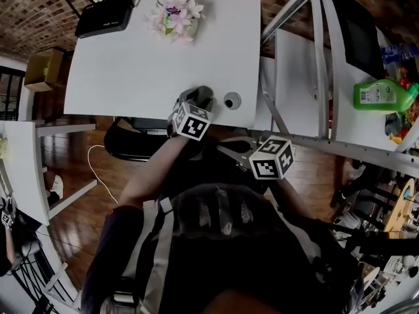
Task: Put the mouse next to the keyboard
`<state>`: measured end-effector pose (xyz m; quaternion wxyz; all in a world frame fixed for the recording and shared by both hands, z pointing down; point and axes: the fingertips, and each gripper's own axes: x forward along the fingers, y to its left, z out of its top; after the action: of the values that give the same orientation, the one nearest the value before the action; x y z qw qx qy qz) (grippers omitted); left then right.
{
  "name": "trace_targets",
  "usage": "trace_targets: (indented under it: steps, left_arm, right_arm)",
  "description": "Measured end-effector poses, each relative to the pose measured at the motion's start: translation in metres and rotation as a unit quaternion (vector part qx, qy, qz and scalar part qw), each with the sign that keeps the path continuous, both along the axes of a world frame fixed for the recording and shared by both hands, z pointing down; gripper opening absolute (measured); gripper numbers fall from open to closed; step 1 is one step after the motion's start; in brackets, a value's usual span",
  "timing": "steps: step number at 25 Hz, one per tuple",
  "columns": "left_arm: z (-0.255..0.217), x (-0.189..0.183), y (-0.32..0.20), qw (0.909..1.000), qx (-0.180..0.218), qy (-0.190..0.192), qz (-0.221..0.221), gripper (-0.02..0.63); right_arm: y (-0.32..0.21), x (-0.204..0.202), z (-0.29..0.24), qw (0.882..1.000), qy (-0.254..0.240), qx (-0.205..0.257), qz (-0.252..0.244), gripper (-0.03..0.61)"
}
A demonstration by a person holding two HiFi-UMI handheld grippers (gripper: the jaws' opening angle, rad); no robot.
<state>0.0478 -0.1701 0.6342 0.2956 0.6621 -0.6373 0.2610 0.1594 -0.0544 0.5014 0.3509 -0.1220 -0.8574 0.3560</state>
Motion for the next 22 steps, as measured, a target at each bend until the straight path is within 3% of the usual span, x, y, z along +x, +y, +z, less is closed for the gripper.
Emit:
trace_targets:
  steps: [6, 11, 16, 22]
  left_arm:
    - [0.000, 0.016, -0.003, 0.9999, -0.001, -0.012, -0.003, 0.230]
    - [0.002, 0.029, -0.005, 0.9992, -0.012, -0.030, 0.024, 0.230]
    - [0.001, 0.028, -0.005, 0.9995, -0.016, -0.018, 0.019, 0.229]
    - [0.002, 0.033, -0.006, 0.9977, -0.028, -0.046, 0.042, 0.229]
  right_arm:
    - [-0.003, 0.007, 0.000, 1.000, -0.012, -0.003, -0.025, 0.003]
    - [-0.003, 0.011, 0.000, 1.000, -0.019, -0.006, -0.024, 0.003]
    - [-0.001, 0.010, -0.002, 0.999, -0.028, -0.007, -0.023, 0.003]
    - [-0.001, 0.018, 0.000, 1.000, -0.029, -0.010, -0.005, 0.003]
